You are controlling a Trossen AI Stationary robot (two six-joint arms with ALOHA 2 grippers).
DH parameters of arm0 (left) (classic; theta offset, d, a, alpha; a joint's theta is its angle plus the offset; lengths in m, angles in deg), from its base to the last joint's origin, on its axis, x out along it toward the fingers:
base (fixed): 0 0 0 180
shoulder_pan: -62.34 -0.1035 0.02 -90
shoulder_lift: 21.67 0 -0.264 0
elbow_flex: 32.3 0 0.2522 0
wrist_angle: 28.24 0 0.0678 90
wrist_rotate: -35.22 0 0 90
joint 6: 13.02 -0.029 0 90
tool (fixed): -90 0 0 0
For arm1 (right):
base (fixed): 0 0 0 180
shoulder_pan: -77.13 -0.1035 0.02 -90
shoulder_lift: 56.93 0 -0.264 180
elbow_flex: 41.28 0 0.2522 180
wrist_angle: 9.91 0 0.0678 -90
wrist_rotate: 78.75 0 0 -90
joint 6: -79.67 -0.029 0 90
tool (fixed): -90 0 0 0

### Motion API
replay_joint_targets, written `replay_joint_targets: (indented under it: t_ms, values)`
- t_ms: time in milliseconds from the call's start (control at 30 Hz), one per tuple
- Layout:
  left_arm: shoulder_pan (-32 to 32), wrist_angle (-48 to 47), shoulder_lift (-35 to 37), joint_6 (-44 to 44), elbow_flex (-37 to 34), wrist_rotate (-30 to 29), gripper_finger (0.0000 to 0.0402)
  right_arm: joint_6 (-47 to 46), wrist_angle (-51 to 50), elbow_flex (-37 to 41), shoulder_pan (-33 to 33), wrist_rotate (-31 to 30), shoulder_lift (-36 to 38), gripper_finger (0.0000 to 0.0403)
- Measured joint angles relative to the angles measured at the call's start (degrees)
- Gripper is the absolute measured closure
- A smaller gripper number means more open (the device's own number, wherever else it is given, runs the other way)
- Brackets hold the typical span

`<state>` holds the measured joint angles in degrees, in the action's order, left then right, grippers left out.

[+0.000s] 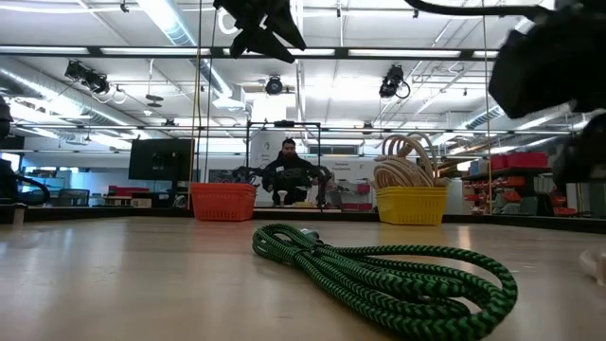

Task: Pick & Place USB Port
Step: Put the brown HDMI cable into the yellow bin

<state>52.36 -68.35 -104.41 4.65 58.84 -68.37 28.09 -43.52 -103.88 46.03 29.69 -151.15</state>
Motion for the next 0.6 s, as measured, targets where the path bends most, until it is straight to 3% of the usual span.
replay_joint_targets:
  t_ms: [200,300,467,600]
  values:
    - [0.0,-0.04,0.0,0.11,0.0,-0.01,0.0216,-0.86,0.75,0.0,1.69,-2.95,2.52,0.0253]
    - [0.0,-0.02,0.0,0.11,0.0,-0.01,0.0216,-0.96,-4.35,0.0,2.62,-5.03,3.94,0.0255]
    - [-0.02,-0.07,0.0,-0.22,0.0,0.78,0.0216,0.05,-10.88,0.0,3.17,-2.81,4.37,0.0254]
    - [0.0,-0.15,0.0,-0.28,0.0,1.45,0.0216,-0.07,-10.35,0.0,3.12,-1.1,4.35,0.0243]
